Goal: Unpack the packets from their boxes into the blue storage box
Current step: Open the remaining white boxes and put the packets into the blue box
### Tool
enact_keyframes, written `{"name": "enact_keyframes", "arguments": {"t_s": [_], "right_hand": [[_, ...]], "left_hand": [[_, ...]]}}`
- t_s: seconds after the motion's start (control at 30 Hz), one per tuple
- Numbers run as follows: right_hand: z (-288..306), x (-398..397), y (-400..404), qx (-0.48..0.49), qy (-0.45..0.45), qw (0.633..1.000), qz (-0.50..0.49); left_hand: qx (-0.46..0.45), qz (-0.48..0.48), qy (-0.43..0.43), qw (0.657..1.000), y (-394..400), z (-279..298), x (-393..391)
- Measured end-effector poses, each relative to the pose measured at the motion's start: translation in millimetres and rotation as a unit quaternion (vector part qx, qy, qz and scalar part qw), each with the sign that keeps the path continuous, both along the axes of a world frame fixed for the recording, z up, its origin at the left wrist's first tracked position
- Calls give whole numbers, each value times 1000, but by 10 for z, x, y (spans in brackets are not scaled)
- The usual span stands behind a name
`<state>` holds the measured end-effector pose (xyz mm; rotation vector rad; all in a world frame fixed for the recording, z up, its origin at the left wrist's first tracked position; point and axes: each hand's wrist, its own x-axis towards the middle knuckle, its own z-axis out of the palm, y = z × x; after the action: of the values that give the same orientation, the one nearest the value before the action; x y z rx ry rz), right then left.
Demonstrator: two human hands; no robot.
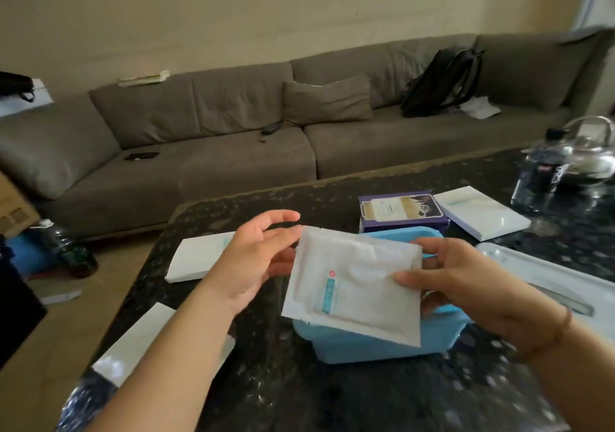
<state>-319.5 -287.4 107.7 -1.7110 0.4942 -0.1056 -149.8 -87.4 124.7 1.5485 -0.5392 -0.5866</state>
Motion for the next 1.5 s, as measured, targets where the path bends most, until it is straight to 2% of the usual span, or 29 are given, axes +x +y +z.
{"name": "enact_keyframes", "arguments": {"t_s": [0.1, 0.2, 0.33, 0.43, 0.47, 0.63, 0.77, 0.87, 1.0, 1.07, 1.13, 1.23, 1.3, 1.33, 1.4, 1.47, 1.5], "right_hand": [[-60, 137, -156, 35, -3, 997, -70], [-151, 287, -233, -3, 6, 994, -106], [-250, 416, -280, -105, 87, 988, -67], [-305, 461, -265, -206, 144, 967, -32], [-318, 461, -243, -233, 153, 960, -23], [-329, 441, -133, -367, 175, 913, 41], [-316, 446, -76, -416, 186, 888, 64], [-310, 442, -61, -452, 209, 863, 85], [-322, 445, -72, -449, 228, 858, 101], [-307, 438, -63, -449, 230, 858, 97], [-263, 421, -41, -469, 215, 854, 72], [-93, 396, 54, -515, 143, 845, -16], [17, 379, 189, -528, 36, 846, -68], [57, 359, 301, -519, -34, 850, -83], [85, 296, 620, -466, -167, 865, -83], [16, 254, 981, -423, -242, 872, -44], [-74, 258, 1141, -412, -250, 876, -16]], "left_hand": [[32, 1, -14, 999, -161, -63, 11], [126, 37, -137, 982, -330, -148, 85], [290, 31, -310, 905, -431, -246, 128], [397, 13, -431, 810, -448, -312, 95], [412, 8, -455, 789, -449, -339, 91], [451, 7, -521, 725, -481, -414, 43], [496, 2, -554, 669, -565, -414, -2], [511, 9, -569, 644, -595, -456, -12], [522, 7, -570, 634, -593, -485, -8], [507, 2, -571, 646, -582, -457, -15], [437, 13, -575, 692, -528, -422, -10], [274, 60, -565, 776, -214, -363, 29], [212, 87, -559, 797, 155, -414, 74], [211, 96, -559, 796, 374, -480, 91], [265, 89, -556, 782, 806, -648, 105], [374, 43, -529, 761, 1174, -826, 83], [432, 19, -508, 745, 1327, -902, 60]]}}
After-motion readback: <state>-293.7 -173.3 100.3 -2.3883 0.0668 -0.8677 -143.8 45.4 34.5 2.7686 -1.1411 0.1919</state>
